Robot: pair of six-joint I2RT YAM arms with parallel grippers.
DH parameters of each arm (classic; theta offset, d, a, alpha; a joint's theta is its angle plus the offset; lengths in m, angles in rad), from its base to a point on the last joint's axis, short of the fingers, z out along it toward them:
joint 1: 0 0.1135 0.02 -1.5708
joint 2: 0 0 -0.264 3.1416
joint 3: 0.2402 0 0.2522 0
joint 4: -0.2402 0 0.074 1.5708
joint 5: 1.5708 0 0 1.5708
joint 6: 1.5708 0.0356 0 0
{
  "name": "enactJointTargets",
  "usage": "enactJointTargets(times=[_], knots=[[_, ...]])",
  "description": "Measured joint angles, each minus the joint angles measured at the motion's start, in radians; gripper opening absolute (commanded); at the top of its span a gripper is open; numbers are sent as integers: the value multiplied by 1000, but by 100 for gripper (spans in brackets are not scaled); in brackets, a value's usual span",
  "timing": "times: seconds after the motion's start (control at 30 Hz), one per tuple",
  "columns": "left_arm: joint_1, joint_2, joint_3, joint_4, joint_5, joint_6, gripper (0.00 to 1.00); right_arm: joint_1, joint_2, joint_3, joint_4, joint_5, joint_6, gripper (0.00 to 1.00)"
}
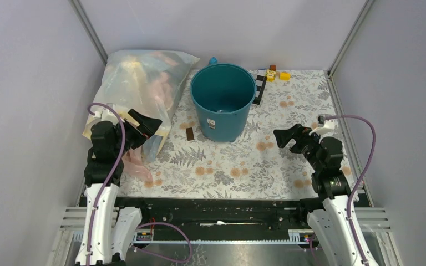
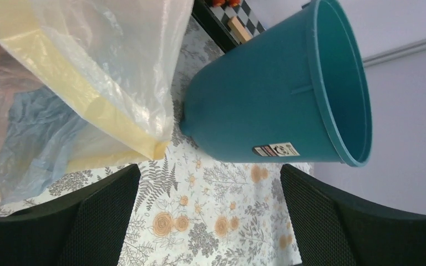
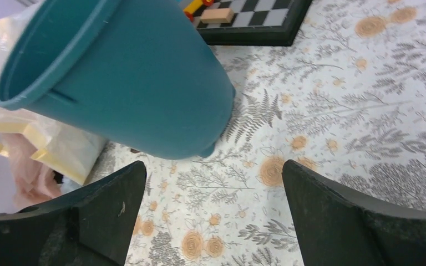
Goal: Put the trash bags into the trash bin
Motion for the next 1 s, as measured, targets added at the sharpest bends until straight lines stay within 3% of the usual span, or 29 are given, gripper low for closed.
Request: enactJointTargets(times=[0.23, 0.37, 0.73, 0.87, 1.0], knots=[[0, -12, -56, 120, 148, 10, 99, 0, -25, -100, -5, 72, 1, 100], [0, -3, -90, 127, 135, 9, 99, 0, -20, -121, -8, 98, 0, 100], [0, -93, -97, -101, -406, -71, 97, 0, -24, -187, 18, 123, 2, 100], [0, -140, -121, -126, -510, -99, 99, 0, 0, -247, 68, 122, 6, 100], [0, -69, -162, -128, -553, -126, 99, 0, 25, -286, 93, 121, 8, 100]])
